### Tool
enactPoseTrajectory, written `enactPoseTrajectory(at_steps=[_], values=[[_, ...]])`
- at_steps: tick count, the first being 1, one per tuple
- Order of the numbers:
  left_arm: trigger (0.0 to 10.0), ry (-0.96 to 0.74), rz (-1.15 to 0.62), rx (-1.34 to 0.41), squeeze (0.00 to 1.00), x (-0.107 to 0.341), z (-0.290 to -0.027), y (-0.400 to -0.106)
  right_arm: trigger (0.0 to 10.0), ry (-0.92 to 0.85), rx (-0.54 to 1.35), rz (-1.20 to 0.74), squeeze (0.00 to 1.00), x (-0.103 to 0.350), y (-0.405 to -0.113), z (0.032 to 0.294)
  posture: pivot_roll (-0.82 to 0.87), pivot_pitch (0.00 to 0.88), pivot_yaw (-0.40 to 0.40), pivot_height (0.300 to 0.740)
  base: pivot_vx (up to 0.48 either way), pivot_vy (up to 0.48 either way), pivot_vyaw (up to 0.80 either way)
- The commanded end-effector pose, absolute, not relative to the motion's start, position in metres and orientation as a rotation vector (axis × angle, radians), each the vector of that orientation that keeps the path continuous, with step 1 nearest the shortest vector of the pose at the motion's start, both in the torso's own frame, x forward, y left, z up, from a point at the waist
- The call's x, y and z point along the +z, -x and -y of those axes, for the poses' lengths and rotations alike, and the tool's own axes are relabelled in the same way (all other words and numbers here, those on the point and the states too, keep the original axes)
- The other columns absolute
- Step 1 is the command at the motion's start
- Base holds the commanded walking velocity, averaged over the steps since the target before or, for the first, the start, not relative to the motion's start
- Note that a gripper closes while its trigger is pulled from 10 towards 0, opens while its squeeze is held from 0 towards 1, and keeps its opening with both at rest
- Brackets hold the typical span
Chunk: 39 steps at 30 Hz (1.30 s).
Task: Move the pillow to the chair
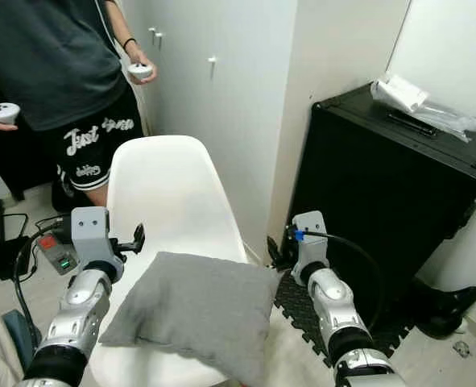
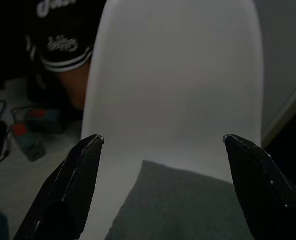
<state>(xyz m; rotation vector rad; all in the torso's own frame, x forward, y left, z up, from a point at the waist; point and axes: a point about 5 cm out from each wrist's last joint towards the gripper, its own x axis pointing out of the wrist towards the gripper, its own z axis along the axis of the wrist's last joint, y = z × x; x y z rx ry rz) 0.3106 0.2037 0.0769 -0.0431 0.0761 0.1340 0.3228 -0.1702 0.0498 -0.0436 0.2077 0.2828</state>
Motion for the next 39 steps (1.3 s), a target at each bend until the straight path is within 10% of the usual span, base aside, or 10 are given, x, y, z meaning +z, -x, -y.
enactPoseTrajectory(at_steps=[1,39], values=[[10.0,0.04,-0.099,0.131,0.0,0.073,-0.201,-0.308,10.0,0.059,0.284,-0.234,0.0,0.045,-0.32,0.172,-0.01,0.043,-0.065,0.74,0.0,0.0,0.0],[10.0,-0.065,-0.208,0.123,0.0,0.052,-0.188,-0.307,10.0,0.035,0.201,-0.298,0.0,0.026,-0.307,0.168,-0.02,0.052,-0.038,0.74,0.0,0.0,0.0]])
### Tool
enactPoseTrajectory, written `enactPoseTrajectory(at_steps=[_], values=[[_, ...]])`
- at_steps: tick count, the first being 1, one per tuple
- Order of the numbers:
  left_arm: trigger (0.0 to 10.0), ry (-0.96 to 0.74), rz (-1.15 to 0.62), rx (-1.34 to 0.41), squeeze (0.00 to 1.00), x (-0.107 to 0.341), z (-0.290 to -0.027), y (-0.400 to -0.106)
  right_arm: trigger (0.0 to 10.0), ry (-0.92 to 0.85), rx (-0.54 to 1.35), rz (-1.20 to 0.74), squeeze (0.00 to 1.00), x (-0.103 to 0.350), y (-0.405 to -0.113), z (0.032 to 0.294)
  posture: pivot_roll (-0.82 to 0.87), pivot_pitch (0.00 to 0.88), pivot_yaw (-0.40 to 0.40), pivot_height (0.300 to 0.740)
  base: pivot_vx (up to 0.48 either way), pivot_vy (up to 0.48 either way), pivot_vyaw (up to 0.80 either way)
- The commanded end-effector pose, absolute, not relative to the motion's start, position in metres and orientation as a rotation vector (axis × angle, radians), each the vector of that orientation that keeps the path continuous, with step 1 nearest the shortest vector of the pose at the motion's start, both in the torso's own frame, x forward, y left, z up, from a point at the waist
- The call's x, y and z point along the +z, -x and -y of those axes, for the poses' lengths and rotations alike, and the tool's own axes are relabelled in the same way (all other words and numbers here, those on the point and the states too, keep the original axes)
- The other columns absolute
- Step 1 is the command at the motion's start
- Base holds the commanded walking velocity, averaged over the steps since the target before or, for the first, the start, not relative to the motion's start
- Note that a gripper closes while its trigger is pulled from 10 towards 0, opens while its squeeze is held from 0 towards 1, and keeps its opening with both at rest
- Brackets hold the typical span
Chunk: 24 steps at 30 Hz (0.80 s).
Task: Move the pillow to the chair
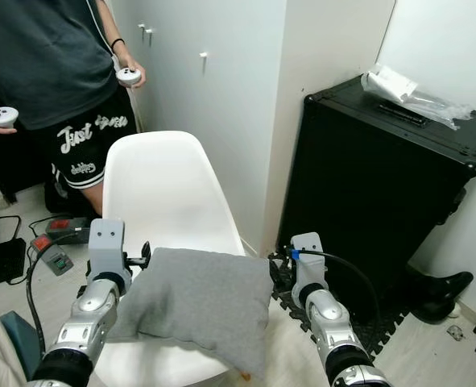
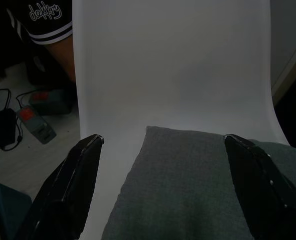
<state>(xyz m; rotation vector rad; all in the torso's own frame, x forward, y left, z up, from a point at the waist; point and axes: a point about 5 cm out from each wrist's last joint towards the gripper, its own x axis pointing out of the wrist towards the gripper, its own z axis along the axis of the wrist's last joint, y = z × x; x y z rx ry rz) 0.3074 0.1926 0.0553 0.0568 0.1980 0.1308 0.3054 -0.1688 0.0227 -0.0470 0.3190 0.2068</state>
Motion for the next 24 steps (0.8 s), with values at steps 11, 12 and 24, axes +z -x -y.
enactPoseTrajectory(at_steps=[11,12,24], values=[[10.0,-0.062,-0.206,0.124,0.0,0.052,-0.1885,-0.3045,10.0,0.032,0.197,-0.299,0.0,0.0242,-0.3055,0.1671,-0.01,0.056,-0.034,0.74,0.0,0.0,0.0],[10.0,-0.062,-0.206,0.124,0.0,0.052,-0.1885,-0.3045,10.0,0.032,0.197,-0.299,0.0,0.0242,-0.3055,0.1671,-0.01,0.056,-0.034,0.74,0.0,0.0,0.0],[10.0,-0.054,-0.184,0.117,0.0,0.055,-0.1843,-0.3062,10.0,0.041,0.2,-0.302,0.0,0.0236,-0.3056,0.1658,-0.01,0.026,-0.039,0.74,0.0,0.0,0.0]])
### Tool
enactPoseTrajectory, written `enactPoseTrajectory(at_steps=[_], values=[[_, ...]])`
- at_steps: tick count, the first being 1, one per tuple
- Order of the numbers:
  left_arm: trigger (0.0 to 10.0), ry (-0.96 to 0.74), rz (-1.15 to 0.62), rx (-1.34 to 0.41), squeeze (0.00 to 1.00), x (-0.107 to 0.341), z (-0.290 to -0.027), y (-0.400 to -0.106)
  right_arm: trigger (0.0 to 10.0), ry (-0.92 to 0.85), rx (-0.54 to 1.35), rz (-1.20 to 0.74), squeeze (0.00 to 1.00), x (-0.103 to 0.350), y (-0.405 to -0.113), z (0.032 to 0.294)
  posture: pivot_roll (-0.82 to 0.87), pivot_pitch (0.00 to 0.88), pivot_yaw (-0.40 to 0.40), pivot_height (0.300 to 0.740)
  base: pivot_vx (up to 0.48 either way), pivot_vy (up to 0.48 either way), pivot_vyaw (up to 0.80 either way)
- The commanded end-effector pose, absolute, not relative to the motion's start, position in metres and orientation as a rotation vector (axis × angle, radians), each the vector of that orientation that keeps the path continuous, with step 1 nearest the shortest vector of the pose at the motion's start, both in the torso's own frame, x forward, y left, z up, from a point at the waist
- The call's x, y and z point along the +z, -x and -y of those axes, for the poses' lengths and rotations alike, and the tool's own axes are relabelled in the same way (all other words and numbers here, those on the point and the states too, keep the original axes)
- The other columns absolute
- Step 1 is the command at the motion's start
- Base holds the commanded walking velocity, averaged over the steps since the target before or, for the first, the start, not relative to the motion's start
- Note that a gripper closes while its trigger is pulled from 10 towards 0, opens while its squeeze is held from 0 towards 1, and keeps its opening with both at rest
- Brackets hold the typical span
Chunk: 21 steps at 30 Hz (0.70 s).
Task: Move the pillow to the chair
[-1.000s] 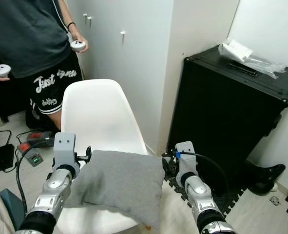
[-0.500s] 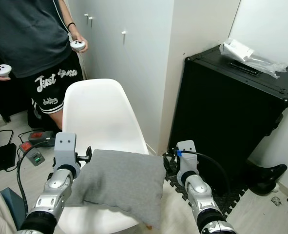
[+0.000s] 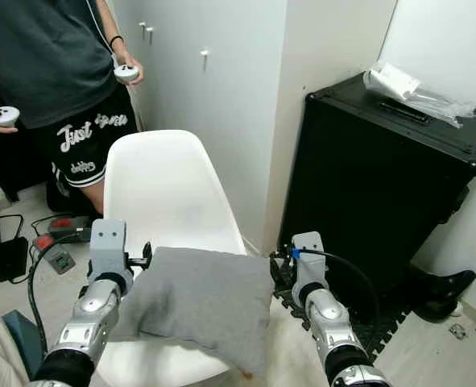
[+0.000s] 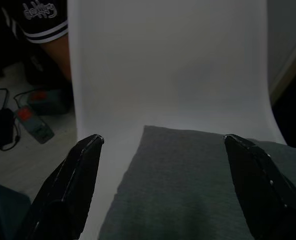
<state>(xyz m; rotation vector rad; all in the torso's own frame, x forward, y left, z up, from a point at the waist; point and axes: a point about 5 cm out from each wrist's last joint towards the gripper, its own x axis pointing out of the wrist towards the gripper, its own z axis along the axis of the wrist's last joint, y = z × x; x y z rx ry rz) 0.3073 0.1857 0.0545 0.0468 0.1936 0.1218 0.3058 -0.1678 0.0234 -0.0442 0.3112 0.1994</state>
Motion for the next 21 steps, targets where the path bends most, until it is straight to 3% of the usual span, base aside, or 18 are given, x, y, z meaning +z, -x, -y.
enactPoseTrajectory(at_steps=[1,18,21], values=[[10.0,-0.054,-0.184,0.118,0.0,0.055,-0.1843,-0.3061,10.0,0.041,0.2,-0.301,0.0,0.0238,-0.3059,0.1656,-0.01,0.026,-0.039,0.74,0.0,0.0,0.0],[10.0,-0.056,-0.187,0.116,0.0,0.0543,-0.1832,-0.3052,10.0,0.04,0.198,-0.307,0.0,0.0217,-0.304,0.1667,-0.01,0.028,-0.037,0.74,0.0,0.0,0.0],[10.0,-0.055,-0.191,0.117,0.0,0.0533,-0.1827,-0.3046,10.0,0.043,0.197,-0.306,0.0,0.0224,-0.3047,0.1666,-0.01,0.029,-0.036,0.74,0.0,0.0,-0.7]])
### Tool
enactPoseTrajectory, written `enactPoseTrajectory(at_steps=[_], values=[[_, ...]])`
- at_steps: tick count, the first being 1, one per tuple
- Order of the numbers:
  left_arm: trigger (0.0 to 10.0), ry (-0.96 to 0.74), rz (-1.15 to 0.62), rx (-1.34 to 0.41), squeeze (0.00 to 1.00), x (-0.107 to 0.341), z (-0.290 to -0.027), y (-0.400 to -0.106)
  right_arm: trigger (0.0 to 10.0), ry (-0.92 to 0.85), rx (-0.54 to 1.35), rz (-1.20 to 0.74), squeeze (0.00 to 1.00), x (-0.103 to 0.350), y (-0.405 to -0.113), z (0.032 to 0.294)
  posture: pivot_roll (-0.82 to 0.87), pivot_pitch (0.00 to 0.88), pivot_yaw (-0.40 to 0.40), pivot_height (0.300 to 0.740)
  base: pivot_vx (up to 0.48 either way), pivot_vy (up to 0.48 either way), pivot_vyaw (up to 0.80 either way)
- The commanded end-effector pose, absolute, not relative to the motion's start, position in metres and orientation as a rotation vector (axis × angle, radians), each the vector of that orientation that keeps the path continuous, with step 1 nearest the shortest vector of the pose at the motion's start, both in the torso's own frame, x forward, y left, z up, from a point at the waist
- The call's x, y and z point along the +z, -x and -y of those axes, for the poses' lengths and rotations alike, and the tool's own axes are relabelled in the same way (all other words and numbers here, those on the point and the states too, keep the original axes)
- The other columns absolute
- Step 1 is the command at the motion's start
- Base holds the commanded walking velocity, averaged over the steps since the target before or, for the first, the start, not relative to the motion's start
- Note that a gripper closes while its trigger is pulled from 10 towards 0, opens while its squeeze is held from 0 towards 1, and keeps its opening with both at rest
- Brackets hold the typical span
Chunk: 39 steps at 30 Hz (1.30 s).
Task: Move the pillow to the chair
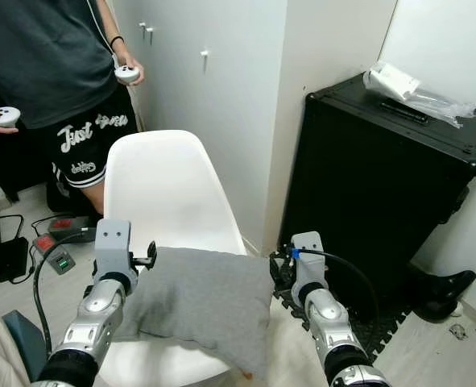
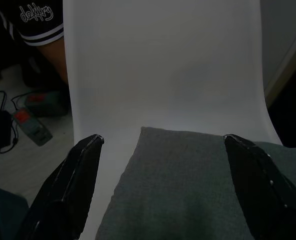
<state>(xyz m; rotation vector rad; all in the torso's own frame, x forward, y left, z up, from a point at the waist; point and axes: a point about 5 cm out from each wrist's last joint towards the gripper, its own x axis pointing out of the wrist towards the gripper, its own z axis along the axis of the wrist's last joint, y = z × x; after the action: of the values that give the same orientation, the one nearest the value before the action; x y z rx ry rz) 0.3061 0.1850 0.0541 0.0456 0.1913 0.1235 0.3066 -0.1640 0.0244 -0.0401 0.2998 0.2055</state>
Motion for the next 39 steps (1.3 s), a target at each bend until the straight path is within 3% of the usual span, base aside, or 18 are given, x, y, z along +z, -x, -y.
enactPoseTrajectory(at_steps=[1,23,39], values=[[10.0,-0.055,-0.192,0.116,0.0,0.053,-0.182,-0.304,10.0,0.044,0.196,-0.307,0.0,0.022,-0.305,0.167,-0.01,0.032,-0.037,0.74,0.0,0.0,-0.8],[10.0,-0.054,-0.195,0.124,0.0,0.052,-0.185,-0.303,10.0,0.057,0.182,-0.317,0.0,0.021,-0.304,0.171,-0.01,0.044,-0.041,0.74,0.0,0.0,-0.8],[10.0,-0.076,-0.232,0.105,0.0,0.048,-0.184,-0.302,10.0,0.026,0.026,-0.373,0.0,0.014,-0.3,0.19,-0.01,0.057,-0.025,0.74,0.0,0.0,-0.8]])
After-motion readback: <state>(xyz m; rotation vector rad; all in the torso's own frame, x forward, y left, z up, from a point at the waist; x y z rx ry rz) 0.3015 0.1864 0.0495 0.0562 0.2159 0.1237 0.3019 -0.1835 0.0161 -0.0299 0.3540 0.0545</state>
